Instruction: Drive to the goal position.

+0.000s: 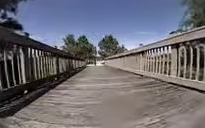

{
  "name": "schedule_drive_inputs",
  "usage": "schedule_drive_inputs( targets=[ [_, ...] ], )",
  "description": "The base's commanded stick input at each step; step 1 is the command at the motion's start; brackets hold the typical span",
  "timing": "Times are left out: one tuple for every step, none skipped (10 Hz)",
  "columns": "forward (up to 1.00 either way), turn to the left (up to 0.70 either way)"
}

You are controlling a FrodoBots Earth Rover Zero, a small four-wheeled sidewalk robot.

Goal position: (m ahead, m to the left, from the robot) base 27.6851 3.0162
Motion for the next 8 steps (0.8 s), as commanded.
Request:
schedule_drive_inputs(
  targets=[
    [0.85, 0.0],
    [0.85, 0.0],
    [0.85, 0.0],
    [0.85, 0.0],
    [0.85, 0.0],
    [0.85, 0.0],
    [0.85, 0.0],
    [0.85, 0.0]
  ],
)
